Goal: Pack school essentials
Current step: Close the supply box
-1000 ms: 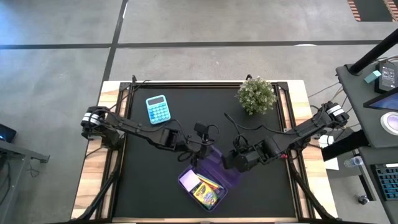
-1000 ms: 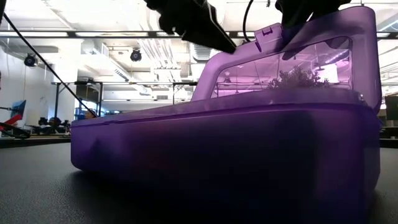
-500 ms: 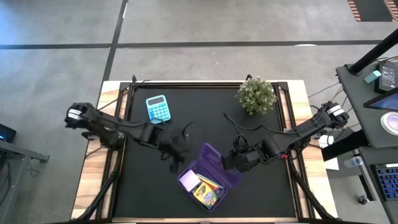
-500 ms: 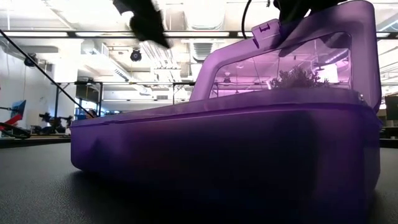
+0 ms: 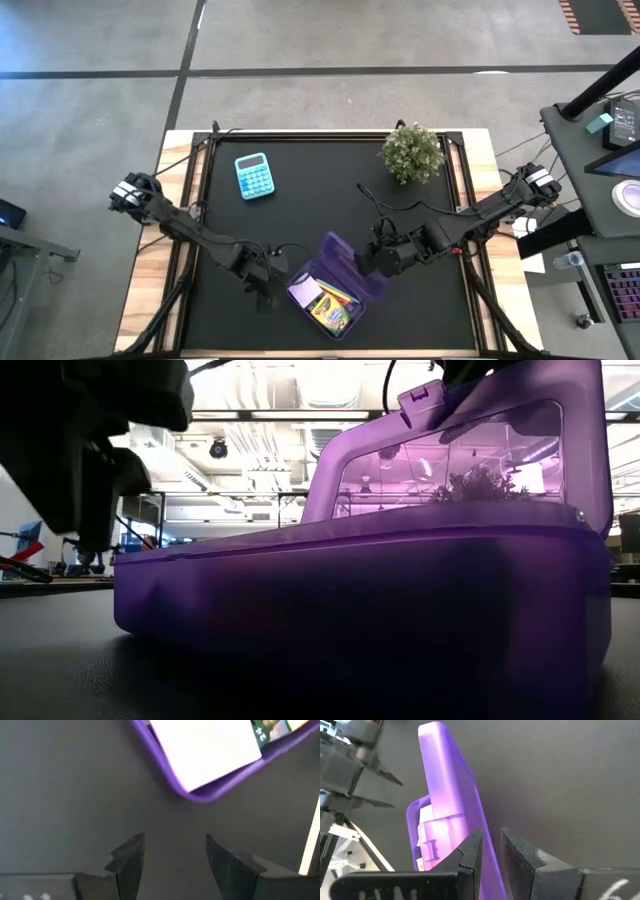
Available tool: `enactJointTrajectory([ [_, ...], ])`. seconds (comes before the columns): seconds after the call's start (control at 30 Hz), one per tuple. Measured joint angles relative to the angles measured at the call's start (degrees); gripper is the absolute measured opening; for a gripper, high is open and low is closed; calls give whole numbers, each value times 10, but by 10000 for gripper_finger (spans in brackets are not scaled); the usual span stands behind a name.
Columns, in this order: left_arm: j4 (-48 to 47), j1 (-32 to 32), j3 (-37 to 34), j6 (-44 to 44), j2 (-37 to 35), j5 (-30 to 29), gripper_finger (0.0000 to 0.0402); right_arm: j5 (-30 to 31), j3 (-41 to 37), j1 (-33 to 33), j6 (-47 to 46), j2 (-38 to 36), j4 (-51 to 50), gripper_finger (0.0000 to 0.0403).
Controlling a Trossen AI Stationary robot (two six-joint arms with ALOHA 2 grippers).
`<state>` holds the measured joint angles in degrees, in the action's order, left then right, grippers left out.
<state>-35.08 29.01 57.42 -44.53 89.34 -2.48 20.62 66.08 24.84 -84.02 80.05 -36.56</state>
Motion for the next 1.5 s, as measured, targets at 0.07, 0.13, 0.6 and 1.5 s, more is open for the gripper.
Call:
enactJointTrajectory([
  [0.07, 29, 3, -2, -8, 14, -5, 194, -1, 0, 0, 2, 0, 2, 63],
  [0.13, 41, 4, -2, -16, 27, -17, 194, -1, 0, 0, 7, 0, 4, 63],
  [0.6, 102, -1, -1, -16, 67, -114, 194, -31, 0, 12, 30, 58, 93, 63],
  [1.5, 182, 18, 2, 202, -32, -112, 194, -76, 68, 24, -15, 250, 245, 63],
])
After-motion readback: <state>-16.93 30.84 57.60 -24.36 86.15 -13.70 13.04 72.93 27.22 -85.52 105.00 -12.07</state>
